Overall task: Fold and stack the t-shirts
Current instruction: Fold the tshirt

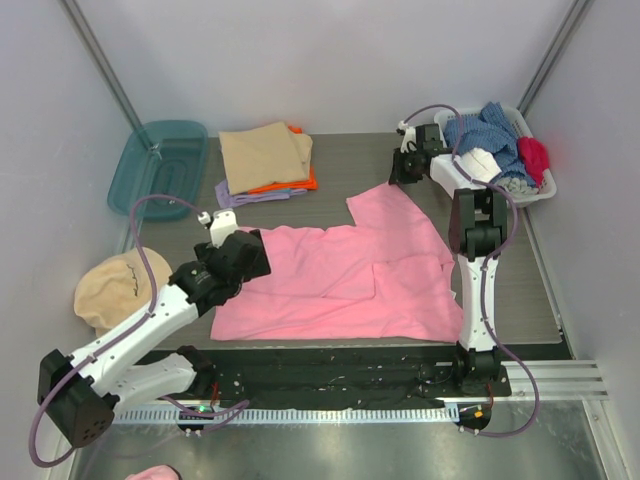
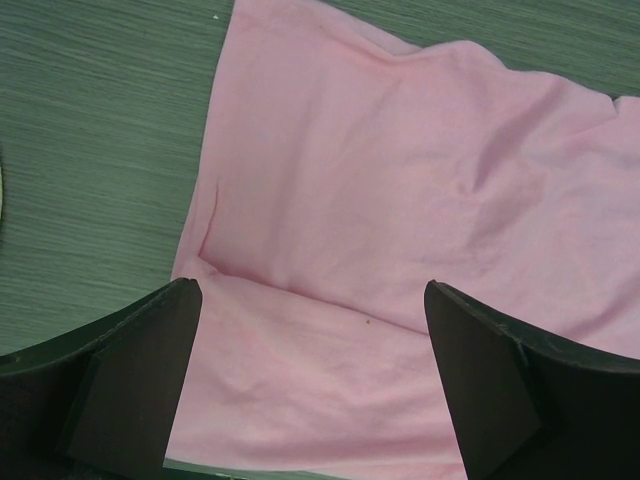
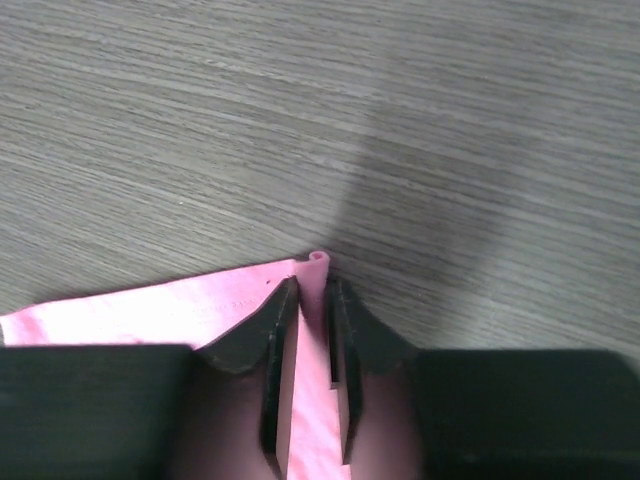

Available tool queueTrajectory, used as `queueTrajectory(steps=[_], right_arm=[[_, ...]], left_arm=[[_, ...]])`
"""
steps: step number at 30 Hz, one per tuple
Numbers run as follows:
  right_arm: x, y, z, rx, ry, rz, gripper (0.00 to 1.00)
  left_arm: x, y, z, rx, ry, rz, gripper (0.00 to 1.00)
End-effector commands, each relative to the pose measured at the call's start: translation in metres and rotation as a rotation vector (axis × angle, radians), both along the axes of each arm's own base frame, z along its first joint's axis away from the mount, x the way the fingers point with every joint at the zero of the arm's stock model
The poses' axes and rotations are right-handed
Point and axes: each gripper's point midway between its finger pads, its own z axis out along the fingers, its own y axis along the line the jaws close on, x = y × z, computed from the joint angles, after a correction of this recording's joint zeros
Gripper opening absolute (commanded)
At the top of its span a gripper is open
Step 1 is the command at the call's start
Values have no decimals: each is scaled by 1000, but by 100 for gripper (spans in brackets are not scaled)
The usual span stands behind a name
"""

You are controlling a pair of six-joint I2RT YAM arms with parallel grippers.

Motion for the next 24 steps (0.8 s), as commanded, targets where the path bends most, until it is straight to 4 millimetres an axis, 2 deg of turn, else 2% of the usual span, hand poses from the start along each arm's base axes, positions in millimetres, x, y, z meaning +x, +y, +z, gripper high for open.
queueTrajectory(steps=[1,3,4,5,6,7,9,10,11,12,14,15,17,18,20,21,24], right_arm=[[-14,2,-22,-11,87,3,13],[-15,1,-23,-15,92,-1,3],[-16,1,-23,-16,94,-4,1],[-16,0,-24,-17,97,-5,1],[-17,0,-25,-18,98,-5,1],[-17,0,-25,-17,100,-4,1],[-17,0,-25,-17,100,-6,1],[-17,0,-25,-15,101,-7,1],[-17,1,-25,-15,101,-7,1],[-17,1,-25,-12,101,-9,1],[-18,2,-25,-7,105,-7,1],[-17,2,-25,-6,104,-8,1],[-18,2,-25,-7,105,-7,1],[-17,2,-25,-8,103,-8,1],[-18,2,-26,-8,107,-7,1],[-18,3,-25,-7,106,-7,1],[-18,2,-25,-8,107,-9,1]], left_arm=[[12,6,5,-6,-27,21,100],[26,11,9,-27,-45,38,100],[34,14,7,-4,-39,33,100],[41,18,7,-5,-38,40,100],[55,26,15,-25,-61,65,100],[64,30,7,4,-32,67,98],[88,35,14,-26,-51,71,98],[96,36,12,-26,-50,62,97],[106,37,-1,2,-13,47,97],[118,38,2,-18,-27,43,97],[134,38,-12,-37,10,35,95],[144,40,-12,-54,-6,38,94],[156,41,-16,-60,-9,33,93],[163,41,-26,-59,4,33,92],[173,45,-27,-63,0,42,88],[176,46,-38,-64,24,49,88],[180,47,-49,-80,47,55,87]])
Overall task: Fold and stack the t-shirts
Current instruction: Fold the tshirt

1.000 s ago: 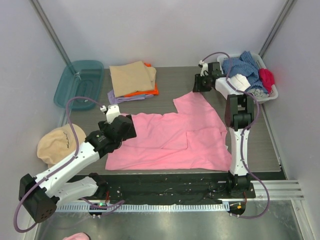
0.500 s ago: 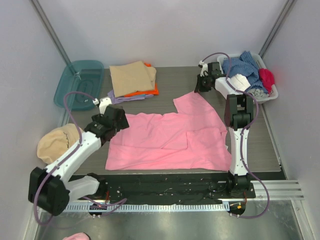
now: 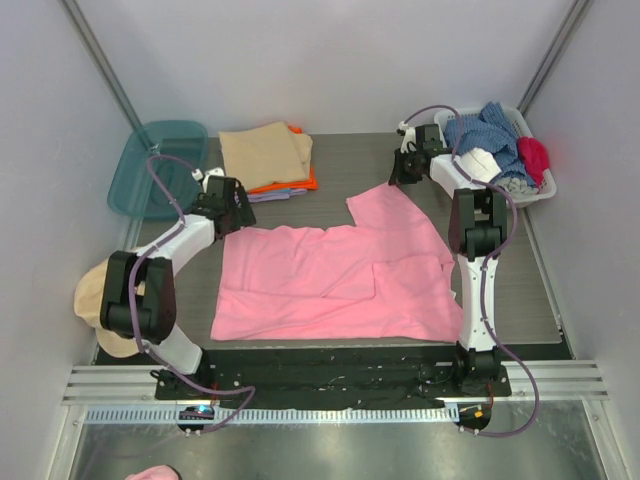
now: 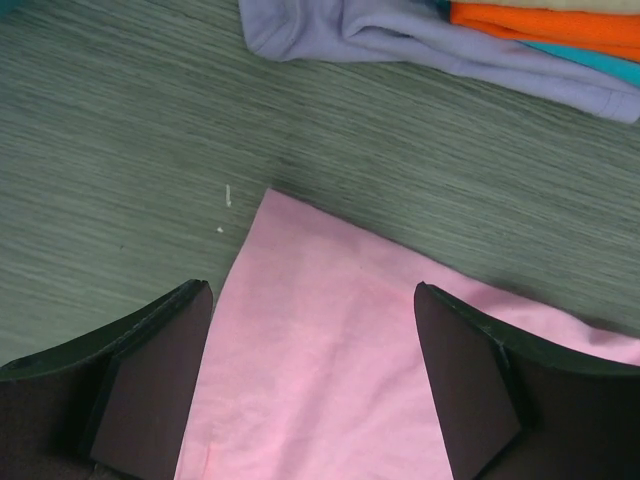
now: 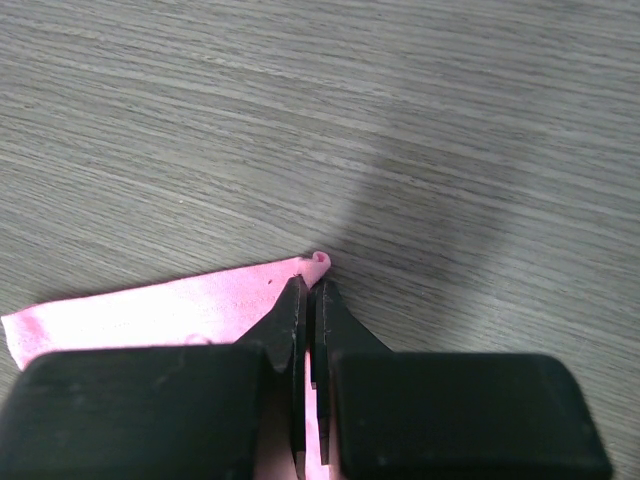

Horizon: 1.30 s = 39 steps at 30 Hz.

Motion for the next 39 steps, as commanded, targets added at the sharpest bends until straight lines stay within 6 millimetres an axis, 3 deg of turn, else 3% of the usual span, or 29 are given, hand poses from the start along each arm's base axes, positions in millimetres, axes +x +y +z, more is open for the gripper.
queueTrajectory(steps=[1,10,24,27,39], right_arm=[[-17,1,-24,-12,95,-3,1],[-18,1,-26,-11,100,-3,1],[-18,2,-25,-10,101,-1,1],[-19,2,-26,-10,103,-1,1],[-19,1,-26,-10,107,0,1]], left_arm=[[27,-6,12,-42,-77,-29,87],[24,-5,-15,-46,-38,-22,86],[31,13,-33,-78,-10,32,81],[31,13,-35,-91,0,32,72],[32,13,-45,-122,24,41,61]])
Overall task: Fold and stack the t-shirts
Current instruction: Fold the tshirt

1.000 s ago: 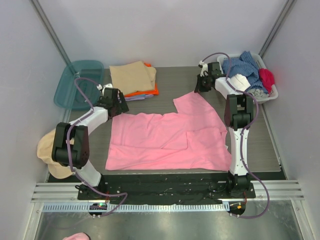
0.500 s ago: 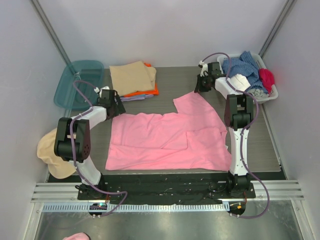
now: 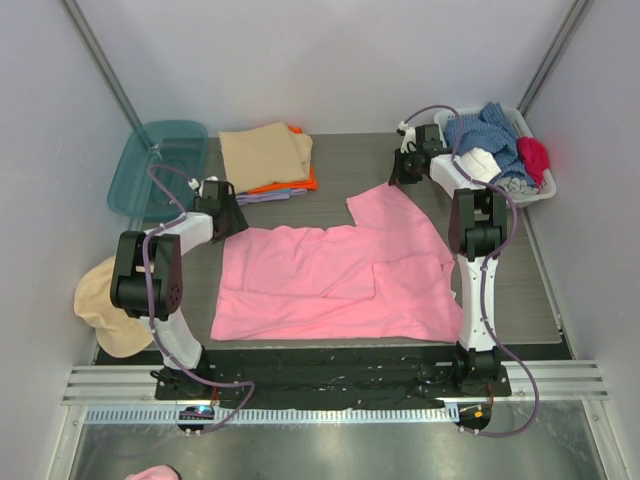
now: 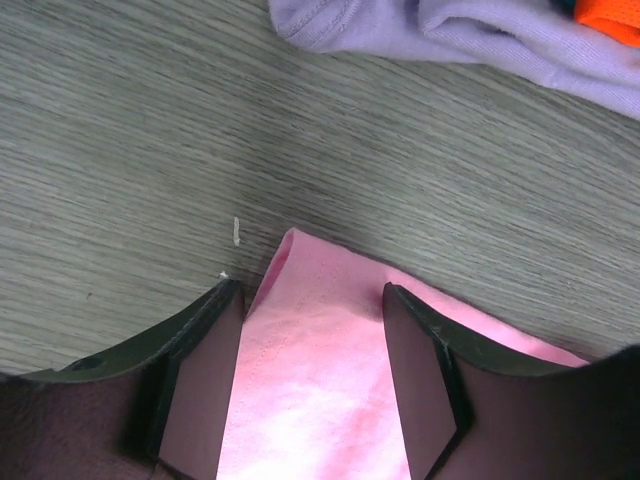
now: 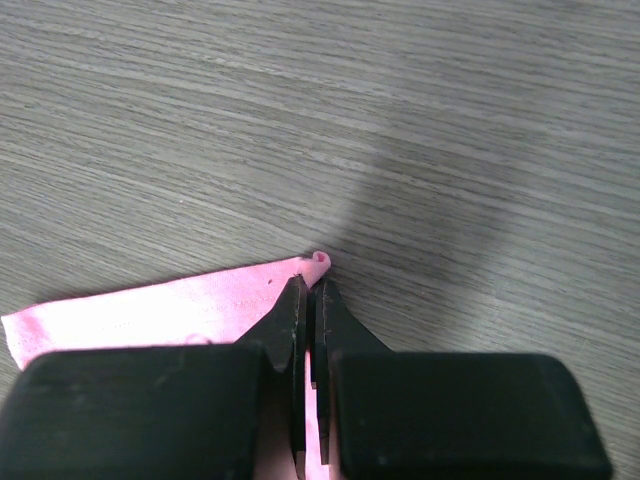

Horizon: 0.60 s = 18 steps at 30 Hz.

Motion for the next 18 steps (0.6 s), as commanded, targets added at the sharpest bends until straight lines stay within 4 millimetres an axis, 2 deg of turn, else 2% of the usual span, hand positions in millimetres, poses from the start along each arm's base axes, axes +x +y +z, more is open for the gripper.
queueTrajectory(steps=[1,8,18], right_arm=[[-18,2,-26,-11,105,1,1],[-19,1,-27,-10,108,1,1],[-18,1,-28,-10,114,3,1]], left_arm=[[16,0,9,-26,-48,7,60],[18,2,9,-21,-38,13,58],[17,5,12,-22,-42,18,48]])
